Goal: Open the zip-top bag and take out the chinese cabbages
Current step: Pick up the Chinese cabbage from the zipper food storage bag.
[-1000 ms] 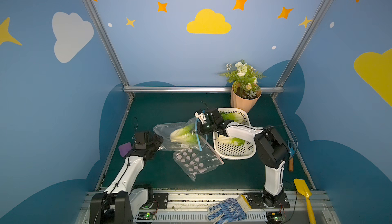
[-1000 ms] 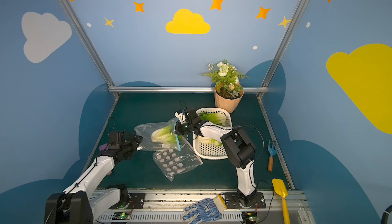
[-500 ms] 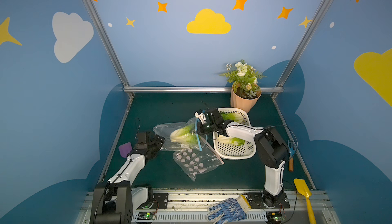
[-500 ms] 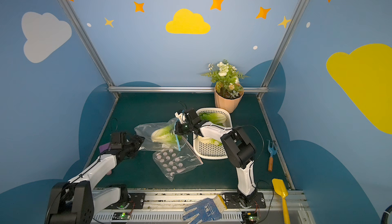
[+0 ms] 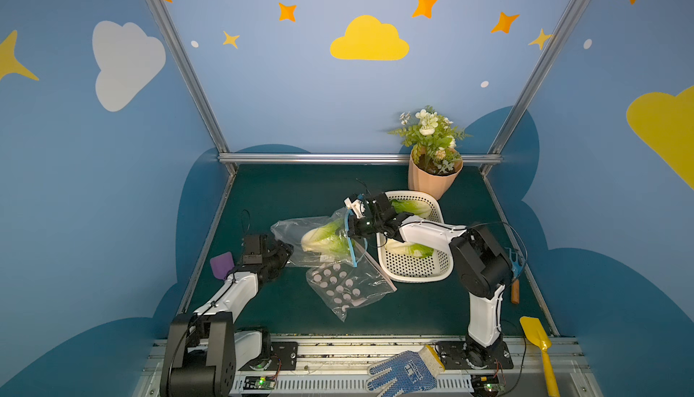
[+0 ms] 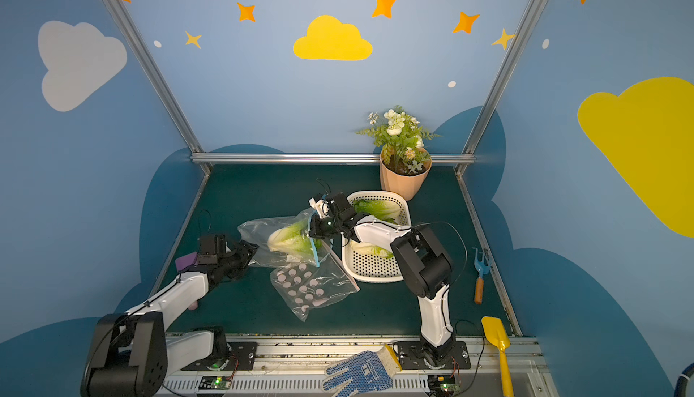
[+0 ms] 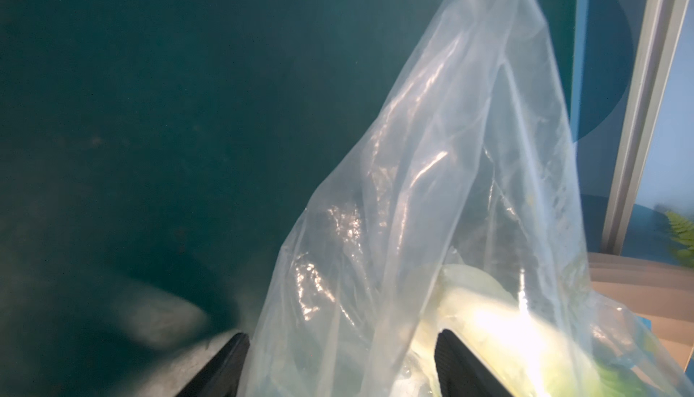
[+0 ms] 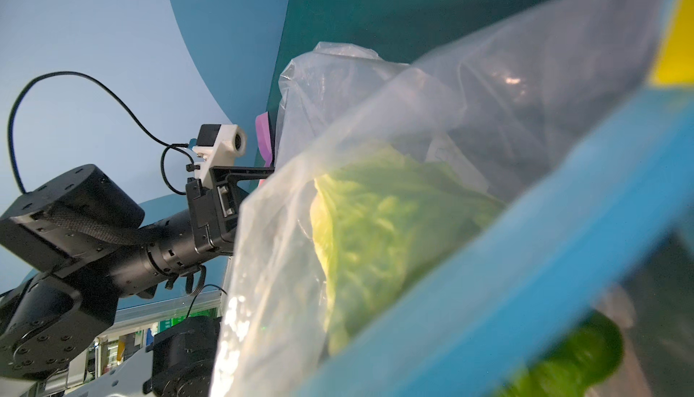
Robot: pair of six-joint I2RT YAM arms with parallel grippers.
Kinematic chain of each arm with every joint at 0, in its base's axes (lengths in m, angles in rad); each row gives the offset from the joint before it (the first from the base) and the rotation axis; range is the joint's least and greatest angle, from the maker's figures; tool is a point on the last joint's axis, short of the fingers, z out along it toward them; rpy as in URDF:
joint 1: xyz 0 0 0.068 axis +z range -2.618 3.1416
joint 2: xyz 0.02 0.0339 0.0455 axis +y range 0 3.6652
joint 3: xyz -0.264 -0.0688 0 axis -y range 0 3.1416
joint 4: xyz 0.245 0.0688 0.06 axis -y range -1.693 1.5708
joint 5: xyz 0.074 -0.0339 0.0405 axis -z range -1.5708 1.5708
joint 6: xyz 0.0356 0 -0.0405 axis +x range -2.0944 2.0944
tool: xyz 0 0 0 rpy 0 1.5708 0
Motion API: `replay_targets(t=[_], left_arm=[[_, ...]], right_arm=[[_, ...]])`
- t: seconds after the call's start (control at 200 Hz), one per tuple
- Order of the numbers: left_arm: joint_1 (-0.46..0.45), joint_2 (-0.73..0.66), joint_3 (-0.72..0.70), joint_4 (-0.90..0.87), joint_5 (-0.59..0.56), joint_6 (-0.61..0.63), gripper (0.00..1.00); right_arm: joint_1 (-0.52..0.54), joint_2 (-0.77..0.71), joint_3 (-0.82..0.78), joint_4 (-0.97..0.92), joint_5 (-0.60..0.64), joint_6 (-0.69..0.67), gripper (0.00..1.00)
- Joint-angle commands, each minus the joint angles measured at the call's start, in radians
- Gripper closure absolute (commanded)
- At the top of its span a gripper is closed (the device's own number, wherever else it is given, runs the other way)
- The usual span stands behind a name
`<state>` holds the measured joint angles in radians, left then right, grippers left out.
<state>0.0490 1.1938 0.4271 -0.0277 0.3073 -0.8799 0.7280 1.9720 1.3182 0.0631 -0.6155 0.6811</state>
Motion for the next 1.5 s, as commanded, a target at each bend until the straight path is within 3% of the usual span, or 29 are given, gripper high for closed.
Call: replay_targets(t=[0.0, 0.395, 0.976, 1.332, 1.497], left_arm=[[-0.006, 0.001, 0.005, 0.018, 0.010, -0.002, 0.24], [-0.007, 0.027, 0.007, 0.019, -0.007, 0.001, 0.45], [-0.005, 0.087, 0.089, -0.047, -0.055, 0.057, 0.95], [-0.001, 0.116, 0.140, -0.088, -0.088, 0.097, 0.95], [0.010, 0.120, 0.159, -0.117, -0.161, 0.114, 0.95]], right_arm=[[-0.002, -0.010, 0.011, 0.029, -0.017, 0.003, 1.00], [-0.002, -0.010, 0.007, 0.035, -0.027, 0.007, 1.00], [-0.005, -0.018, 0.004, 0.035, -0.030, 0.008, 1.00], [-0.013, -0.035, -0.007, 0.037, -0.038, 0.014, 1.00], [-0.021, -0.052, -0.024, 0.048, -0.046, 0.021, 1.00]])
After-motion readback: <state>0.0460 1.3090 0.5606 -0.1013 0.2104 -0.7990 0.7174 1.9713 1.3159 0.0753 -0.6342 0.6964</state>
